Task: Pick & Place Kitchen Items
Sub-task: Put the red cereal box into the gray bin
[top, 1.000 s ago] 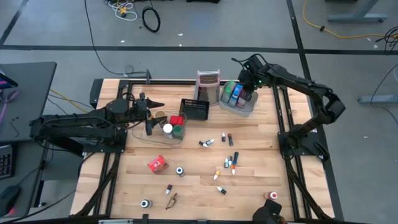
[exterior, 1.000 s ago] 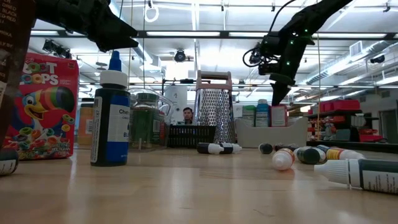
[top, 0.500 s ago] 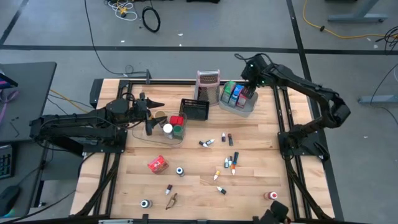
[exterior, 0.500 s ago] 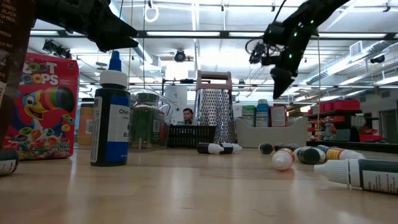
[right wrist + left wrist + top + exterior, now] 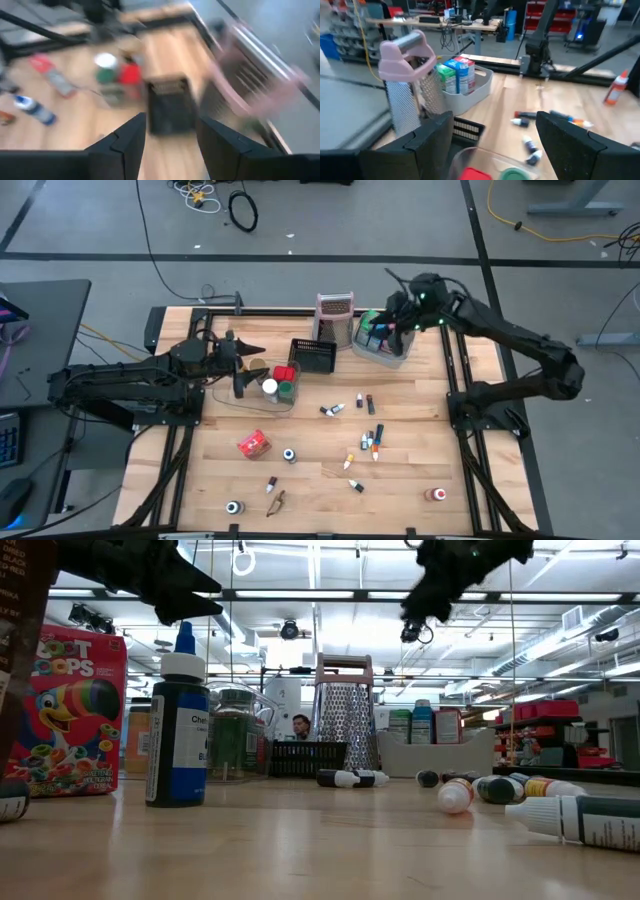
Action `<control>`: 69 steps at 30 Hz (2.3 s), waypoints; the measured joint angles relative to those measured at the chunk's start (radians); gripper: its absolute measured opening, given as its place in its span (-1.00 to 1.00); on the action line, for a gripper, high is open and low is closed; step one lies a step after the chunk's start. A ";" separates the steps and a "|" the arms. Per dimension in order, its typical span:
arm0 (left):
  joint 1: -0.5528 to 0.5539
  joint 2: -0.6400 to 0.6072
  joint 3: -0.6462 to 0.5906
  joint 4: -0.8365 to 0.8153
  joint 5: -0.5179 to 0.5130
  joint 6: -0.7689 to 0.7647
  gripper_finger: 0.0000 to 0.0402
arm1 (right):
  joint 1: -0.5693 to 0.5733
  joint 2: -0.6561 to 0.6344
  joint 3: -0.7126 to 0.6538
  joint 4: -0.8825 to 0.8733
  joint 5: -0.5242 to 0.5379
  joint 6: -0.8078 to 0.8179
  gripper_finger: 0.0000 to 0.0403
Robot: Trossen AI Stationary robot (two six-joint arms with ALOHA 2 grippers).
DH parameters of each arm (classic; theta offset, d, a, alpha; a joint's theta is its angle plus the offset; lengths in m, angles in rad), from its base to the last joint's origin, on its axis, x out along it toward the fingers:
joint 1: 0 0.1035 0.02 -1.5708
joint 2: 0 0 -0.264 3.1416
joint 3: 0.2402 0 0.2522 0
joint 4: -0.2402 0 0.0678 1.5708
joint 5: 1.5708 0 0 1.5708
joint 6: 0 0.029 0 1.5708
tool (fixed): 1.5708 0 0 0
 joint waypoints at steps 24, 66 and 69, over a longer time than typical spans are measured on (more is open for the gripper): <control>-0.262 0.219 0.079 0.086 0.203 -0.045 0.20 | 0.413 0.028 -0.504 1.155 -0.006 -0.080 -0.11; -0.521 0.561 0.379 -0.806 0.146 -0.510 -0.38 | 0.412 0.028 -0.504 1.107 0.107 -0.080 -0.11; -0.521 0.560 0.379 -0.809 0.144 -0.458 -0.69 | 0.412 0.028 -0.504 1.107 0.107 -0.081 -0.11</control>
